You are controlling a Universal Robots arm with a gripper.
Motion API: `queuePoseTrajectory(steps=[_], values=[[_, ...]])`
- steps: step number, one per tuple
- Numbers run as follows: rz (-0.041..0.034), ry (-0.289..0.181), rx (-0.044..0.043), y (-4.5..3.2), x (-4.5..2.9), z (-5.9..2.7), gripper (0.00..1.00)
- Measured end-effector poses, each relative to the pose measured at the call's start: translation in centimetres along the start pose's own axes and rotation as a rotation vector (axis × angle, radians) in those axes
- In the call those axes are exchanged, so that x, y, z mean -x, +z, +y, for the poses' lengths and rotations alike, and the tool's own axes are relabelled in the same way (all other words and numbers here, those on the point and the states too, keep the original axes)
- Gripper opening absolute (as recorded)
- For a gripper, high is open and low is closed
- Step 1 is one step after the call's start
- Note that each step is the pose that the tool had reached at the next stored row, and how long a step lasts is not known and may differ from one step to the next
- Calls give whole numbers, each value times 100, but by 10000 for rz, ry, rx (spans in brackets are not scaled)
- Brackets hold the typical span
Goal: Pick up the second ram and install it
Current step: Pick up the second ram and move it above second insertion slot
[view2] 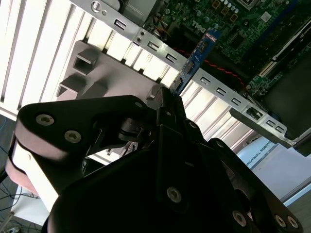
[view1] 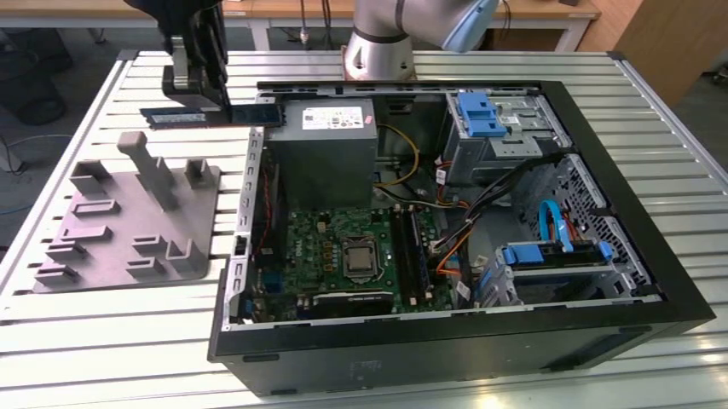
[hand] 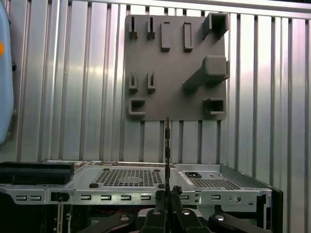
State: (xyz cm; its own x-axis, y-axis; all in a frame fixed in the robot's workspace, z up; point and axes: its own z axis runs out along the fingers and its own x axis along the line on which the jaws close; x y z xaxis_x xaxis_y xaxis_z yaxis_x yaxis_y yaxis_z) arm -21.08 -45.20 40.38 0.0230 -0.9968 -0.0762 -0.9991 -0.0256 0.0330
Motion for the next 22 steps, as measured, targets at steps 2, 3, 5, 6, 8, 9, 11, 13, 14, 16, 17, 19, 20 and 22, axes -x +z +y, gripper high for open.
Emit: queuePoseTrajectory(steps=[2,3,5,6,8,9,11,13,14,16,17,19,20,22], values=[[0,0,2,1,-1,-33,14],[1,0,4,1,-1,-51,14],[0,0,7,2,-2,-87,14],[1,0,10,3,-3,-107,14],[0,1,12,4,-4,-145,14],[0,1,15,5,-4,-167,14],[0,1,19,6,-5,-206,14],[0,1,24,7,-7,-247,14],[0,2,27,9,-7,-270,14],[0,2,33,10,-7,-314,14],[-1,3,35,12,-8,-336,14],[-1,3,42,15,-8,-384,14],[0,3,47,17,-8,-412,14],[-1,3,58,24,-7,-471,14]])
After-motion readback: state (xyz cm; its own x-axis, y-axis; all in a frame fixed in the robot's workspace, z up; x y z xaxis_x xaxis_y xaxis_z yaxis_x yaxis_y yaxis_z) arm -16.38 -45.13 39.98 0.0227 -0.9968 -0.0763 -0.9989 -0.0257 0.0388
